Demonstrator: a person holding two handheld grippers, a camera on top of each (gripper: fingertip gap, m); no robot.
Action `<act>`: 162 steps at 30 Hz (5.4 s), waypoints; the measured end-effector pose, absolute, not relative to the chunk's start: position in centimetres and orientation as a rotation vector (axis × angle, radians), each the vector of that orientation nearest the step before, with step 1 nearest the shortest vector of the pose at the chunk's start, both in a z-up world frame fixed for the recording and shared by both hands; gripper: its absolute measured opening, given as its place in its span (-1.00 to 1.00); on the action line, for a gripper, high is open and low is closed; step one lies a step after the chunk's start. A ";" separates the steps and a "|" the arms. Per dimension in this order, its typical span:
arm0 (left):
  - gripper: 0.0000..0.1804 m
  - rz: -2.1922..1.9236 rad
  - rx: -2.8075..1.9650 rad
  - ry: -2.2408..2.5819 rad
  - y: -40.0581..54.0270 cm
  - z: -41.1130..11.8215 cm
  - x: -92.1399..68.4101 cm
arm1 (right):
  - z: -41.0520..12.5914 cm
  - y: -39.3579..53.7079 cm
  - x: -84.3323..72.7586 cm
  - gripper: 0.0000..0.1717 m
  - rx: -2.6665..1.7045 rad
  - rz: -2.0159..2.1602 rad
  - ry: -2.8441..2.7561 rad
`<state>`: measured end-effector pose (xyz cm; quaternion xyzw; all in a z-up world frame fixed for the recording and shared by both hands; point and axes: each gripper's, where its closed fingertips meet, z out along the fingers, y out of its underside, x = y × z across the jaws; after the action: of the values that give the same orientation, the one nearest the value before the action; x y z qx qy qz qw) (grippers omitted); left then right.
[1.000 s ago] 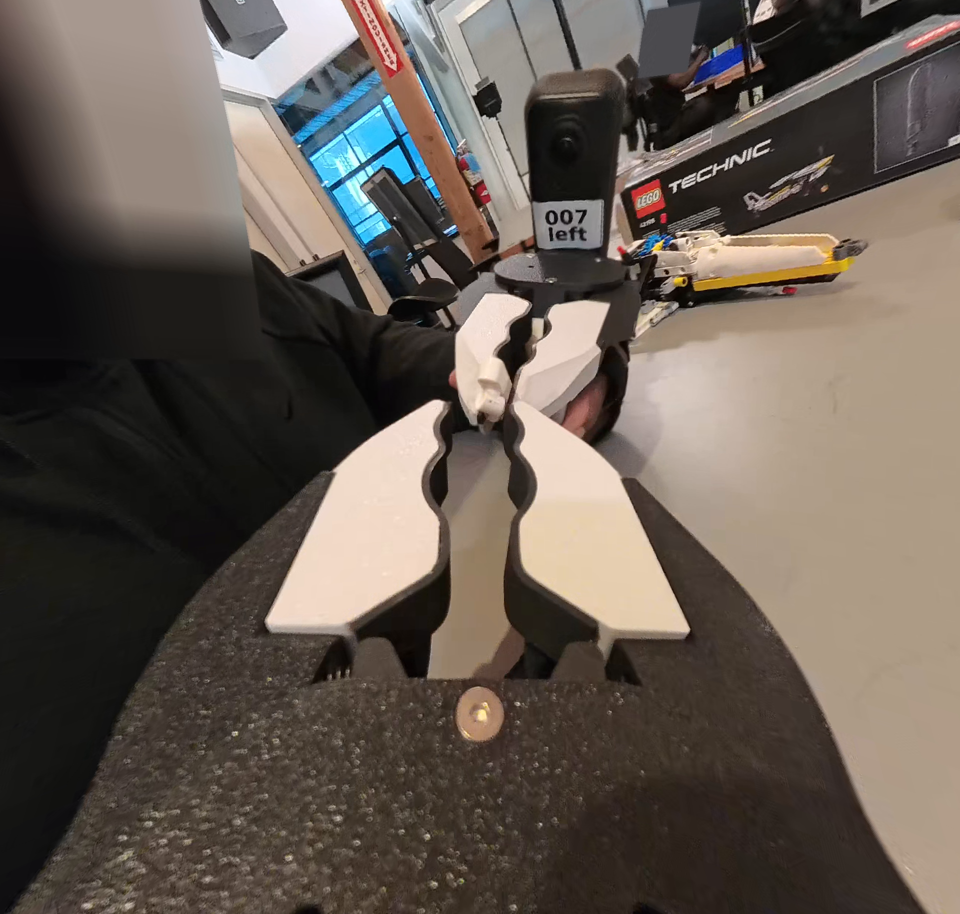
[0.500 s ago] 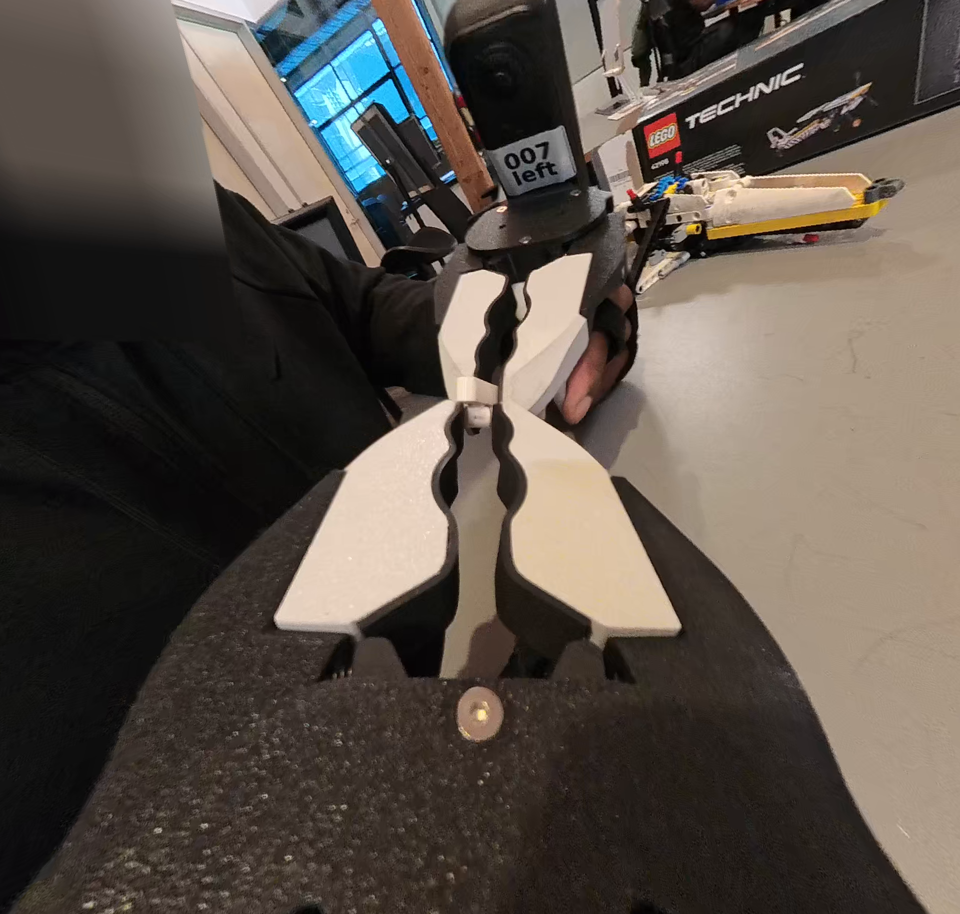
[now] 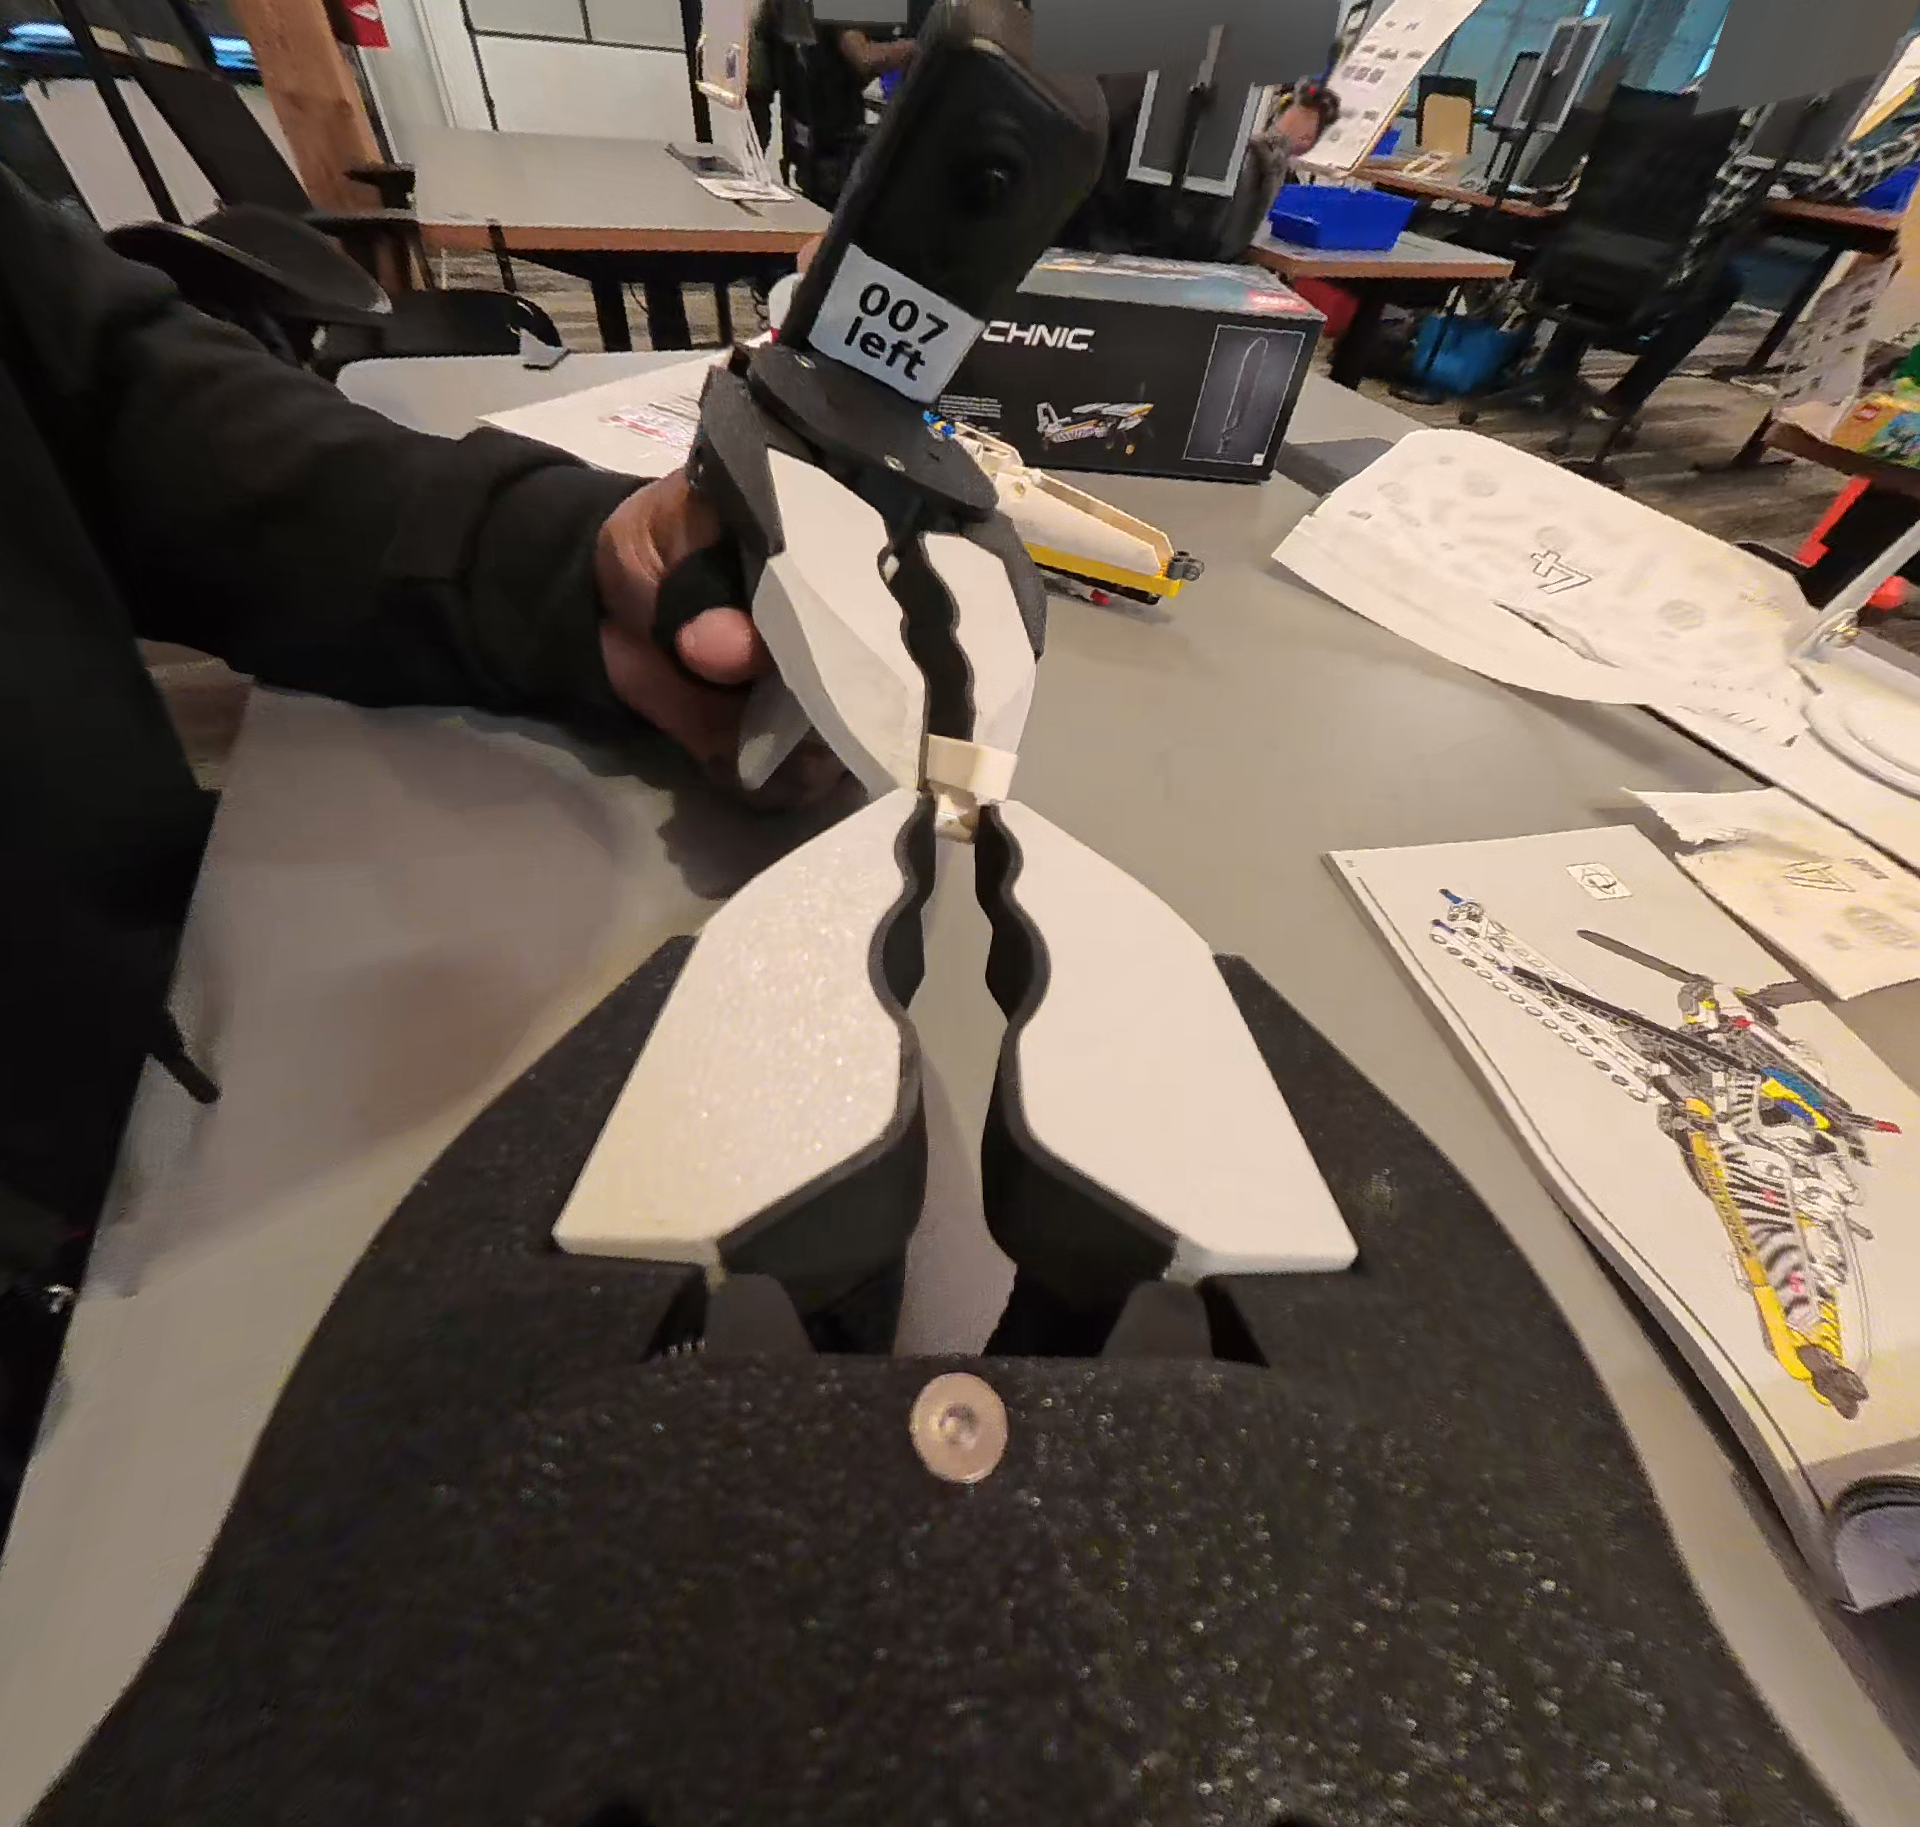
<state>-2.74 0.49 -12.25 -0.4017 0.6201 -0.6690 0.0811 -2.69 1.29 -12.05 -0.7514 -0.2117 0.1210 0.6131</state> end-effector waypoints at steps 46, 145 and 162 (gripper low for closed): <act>-0.90 -2.058 -1.365 1.648 0.9 -11.8 -1.6 | -7.5 -19.6 21.6 -0.66 -2.213 -0.707 0.206; -0.90 -2.028 -0.887 1.854 -15.3 -3.0 11.8 | -11.7 -26.9 27.3 -0.58 -2.094 -0.528 0.544; -0.26 -1.742 -0.851 1.789 -16.8 -3.9 19.6 | -7.3 -26.3 18.4 -0.59 -1.926 -0.465 0.243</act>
<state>19.60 -16.76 -3.86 -0.3125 0.6567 -0.6396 0.2489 18.40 -26.28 -7.31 -0.8109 0.1025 -0.1958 0.5419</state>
